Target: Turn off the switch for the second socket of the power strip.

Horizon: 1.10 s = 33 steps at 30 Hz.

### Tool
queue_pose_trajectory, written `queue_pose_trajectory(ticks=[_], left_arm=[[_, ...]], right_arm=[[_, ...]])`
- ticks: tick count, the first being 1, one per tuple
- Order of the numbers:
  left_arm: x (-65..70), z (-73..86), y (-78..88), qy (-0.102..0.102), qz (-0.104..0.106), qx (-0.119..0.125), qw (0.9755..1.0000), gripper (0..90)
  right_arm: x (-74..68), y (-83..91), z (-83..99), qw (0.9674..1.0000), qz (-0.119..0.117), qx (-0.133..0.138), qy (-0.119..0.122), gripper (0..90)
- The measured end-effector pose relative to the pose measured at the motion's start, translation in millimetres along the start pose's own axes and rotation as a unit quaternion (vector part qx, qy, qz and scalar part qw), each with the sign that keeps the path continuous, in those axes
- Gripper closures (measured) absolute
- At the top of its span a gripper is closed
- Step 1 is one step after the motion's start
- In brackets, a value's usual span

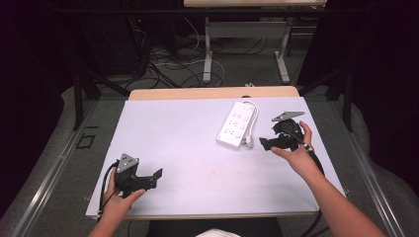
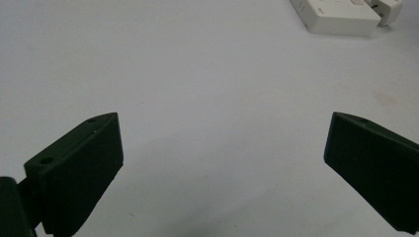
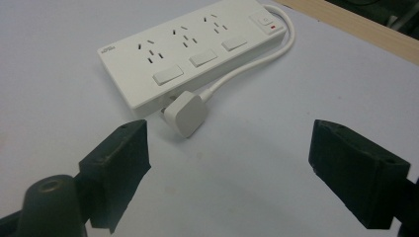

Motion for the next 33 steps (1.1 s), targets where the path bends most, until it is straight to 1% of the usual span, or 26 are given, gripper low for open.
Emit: queue_pose_trajectory(ticks=[4,5,6,10,11,17,18,19,20,21,22,23,29,33], left_arm=[[-0.2,0.1,0.0,0.0,-0.001,0.0,1.0,1.7],[0.4,0.2,-0.3,0.005,0.001,0.001,1.0,1.7],[0.1,0.2,-0.3,0.004,0.0,0.001,1.0,1.7],[-0.1,0.4,-0.4,0.005,0.0,0.0,1.0,1.7],[-0.1,0.4,-0.4,0.006,0.0,-0.001,1.0,1.7],[0.1,0.4,-0.7,0.005,0.001,0.0,1.0,1.8],[0.1,0.5,-0.7,0.006,0.001,-0.001,1.0,1.8],[0.0,0.4,-0.8,0.006,0.001,-0.001,1.0,1.8],[-0.1,0.4,-0.7,0.006,0.001,-0.001,1.0,1.8],[-0.1,0.4,-0.7,0.006,0.001,-0.001,1.0,1.8],[-0.2,0.5,-0.9,0.006,0.001,-0.001,1.0,1.8],[-0.2,0.5,-1.0,0.006,0.001,-0.001,1.0,1.8],[-0.3,0.6,-1.5,0.006,0.001,-0.001,1.0,1.8],[-0.1,0.5,-1.4,0.006,0.002,0.0,1.0,1.8]], right_arm=[[-0.2,-3.7,-2.7,1.0,-0.002,-0.006,0.003,17.4],[-0.2,-4.5,-3.7,1.0,-0.003,-0.007,0.004,18.0],[-0.1,-5.7,-5.0,1.0,-0.004,-0.007,0.005,18.7],[0.2,-7.9,-10.1,0.9999,-0.009,-0.009,0.007,22.4],[0.4,-8.9,-13.2,0.9999,-0.01,-0.007,0.008,24.6],[0.3,-12.3,-19.6,0.9998,-0.016,-0.01,0.005,27.4],[0.2,-12.9,-21.1,0.9998,-0.019,-0.009,0.007,27.8],[-1.5,-13.4,-24.3,0.9997,-0.023,-0.01,0.0,27.9],[-1.5,-13.4,-24.3,0.9997,-0.023,-0.01,0.0,27.9],[-2.4,-13.9,-27.4,0.9995,-0.029,-0.013,-0.004,29.2],[-2.4,-13.9,-27.4,0.9995,-0.029,-0.013,-0.004,29.2],[-3.3,-14.4,-31.1,0.9994,-0.032,-0.012,-0.002,29.8],[-7.2,-17.2,-38.9,0.9992,-0.037,-0.016,0.001,30.4],[-8.5,-22.2,-45.2,0.9991,-0.035,-0.022,0.001,32.5]])
Point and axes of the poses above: each handheld gripper's, and its own axes: y roughly backward along the jaws, z roughly out of its underside, x roughly to its right, the point moved 5 cm from there along -y, roughly forward along the jaws, and after that the axes turned 1 degree about -y, right-handed, at the moved point
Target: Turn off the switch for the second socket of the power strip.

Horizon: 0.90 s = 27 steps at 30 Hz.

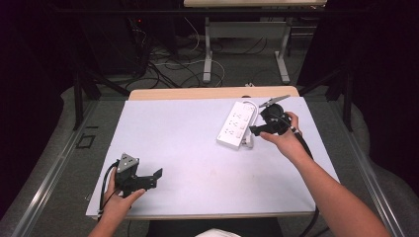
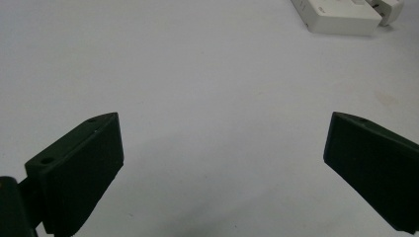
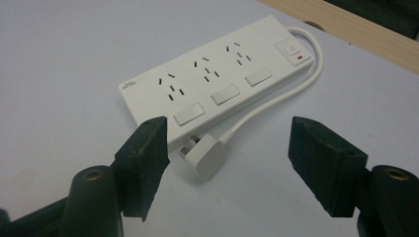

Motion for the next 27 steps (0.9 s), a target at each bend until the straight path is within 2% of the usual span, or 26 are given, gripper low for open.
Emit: queue_pose_trajectory(ticks=[9,14,15,16,27], left_arm=[[-0.6,-0.1,-0.1,-0.005,-0.001,-0.001,1.0,1.8],[-0.1,0.1,-0.4,0.0,0.001,0.0,1.0,1.8],[-0.8,0.0,-0.1,-0.005,0.0,-0.001,1.0,1.9],[-0.1,0.0,-0.3,0.0,0.001,0.0,1.0,1.9],[-0.6,0.2,-0.6,-0.001,0.002,-0.001,1.0,2.0]], right_arm=[[-0.8,-8.4,-10.6,1.0,-0.002,-0.006,-0.006,35.8],[-2.4,-14.2,-15.9,0.9999,-0.004,-0.009,-0.01,36.5],[-2.3,-17.2,-16.7,0.9999,-0.002,-0.013,-0.011,36.5],[-2.3,-17.2,-16.7,0.9999,-0.002,-0.013,-0.011,36.5],[-0.5,-35.6,-19.1,0.9994,0.0,-0.022,-0.028,37.4]])
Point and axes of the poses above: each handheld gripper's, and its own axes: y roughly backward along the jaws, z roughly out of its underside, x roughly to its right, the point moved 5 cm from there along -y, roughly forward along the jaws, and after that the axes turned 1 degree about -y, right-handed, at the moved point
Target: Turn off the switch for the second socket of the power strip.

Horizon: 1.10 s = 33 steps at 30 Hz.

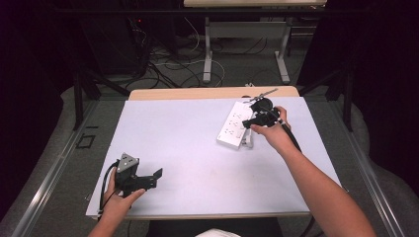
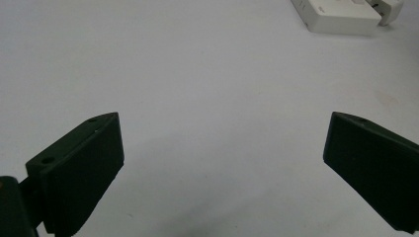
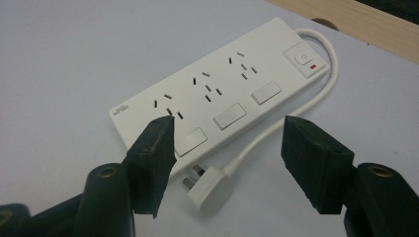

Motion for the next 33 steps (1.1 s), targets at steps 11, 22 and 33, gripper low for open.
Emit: queue_pose_trajectory(ticks=[11,22,33], left_arm=[[-0.4,0.1,0.0,0.001,0.0,0.0,1.0,2.2],[-0.4,0.2,-0.3,0.0,0.001,0.0,1.0,2.2],[-1.1,0.4,-0.4,-0.004,0.0,-0.001,1.0,2.3]], right_arm=[[6.8,-14.5,-2.5,0.9994,-0.003,0.001,-0.034,41.0],[6.5,-26.6,-3.7,0.9983,-0.003,-0.002,-0.058,49.3],[4.6,-40.2,-2.7,0.9982,-0.013,-0.013,-0.057,61.0]])
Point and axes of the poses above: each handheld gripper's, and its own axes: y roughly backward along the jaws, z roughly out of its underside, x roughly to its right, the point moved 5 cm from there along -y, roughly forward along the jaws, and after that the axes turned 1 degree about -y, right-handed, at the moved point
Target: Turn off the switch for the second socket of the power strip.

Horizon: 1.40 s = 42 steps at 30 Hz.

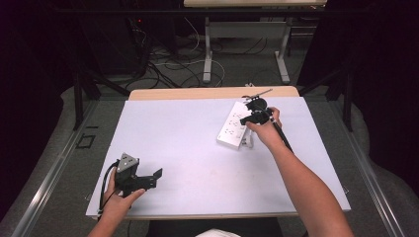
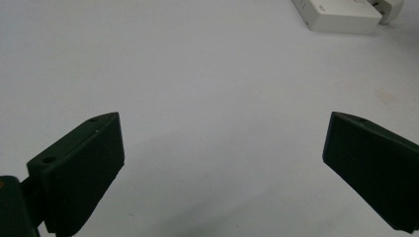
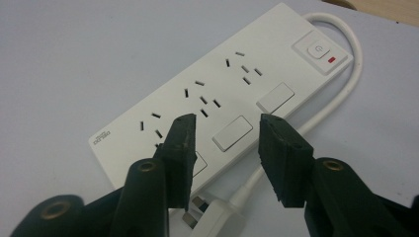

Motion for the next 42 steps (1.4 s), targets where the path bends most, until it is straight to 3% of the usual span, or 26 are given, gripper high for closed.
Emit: queue_pose_trajectory(ticks=[10,17,21,22,26,31,35,42], left_arm=[[0.4,0.5,-0.6,0.004,0.001,-0.001,1.0,2.5],[0.3,0.8,-0.5,0.004,0.001,-0.001,1.0,2.5],[0.2,0.8,-0.4,0.004,0.001,-0.001,1.0,2.5],[0.0,0.8,-0.4,0.003,0.001,-0.001,1.0,2.6],[-0.5,1.0,-0.6,0.003,0.001,-0.002,1.0,2.6],[-1.0,1.3,-0.9,0.0,0.001,-0.004,1.0,2.6],[-0.5,1.4,-1.0,0.005,0.002,-0.003,1.0,2.6],[-0.7,1.9,-1.4,0.006,0.002,-0.005,1.0,2.7]], right_arm=[[-1.2,-15.6,4.6,0.9994,-0.017,-0.023,-0.02,71.8],[-0.8,-23.5,5.2,0.9991,-0.009,-0.022,-0.034,78.3],[0.9,-27.0,5.8,0.9991,-0.004,-0.027,-0.031,80.2],[1.0,-28.8,5.8,0.9993,-0.013,-0.018,-0.028,80.9],[1.6,-31.1,7.0,0.9989,-0.003,-0.033,-0.033,82.1],[1.8,-34.9,7.9,0.9992,-0.005,-0.031,-0.023,84.3],[-1.7,-37.6,8.6,0.9989,-0.011,-0.034,-0.029,86.7],[0.1,-40.8,9.8,0.9992,0.002,-0.036,-0.017,87.4]])
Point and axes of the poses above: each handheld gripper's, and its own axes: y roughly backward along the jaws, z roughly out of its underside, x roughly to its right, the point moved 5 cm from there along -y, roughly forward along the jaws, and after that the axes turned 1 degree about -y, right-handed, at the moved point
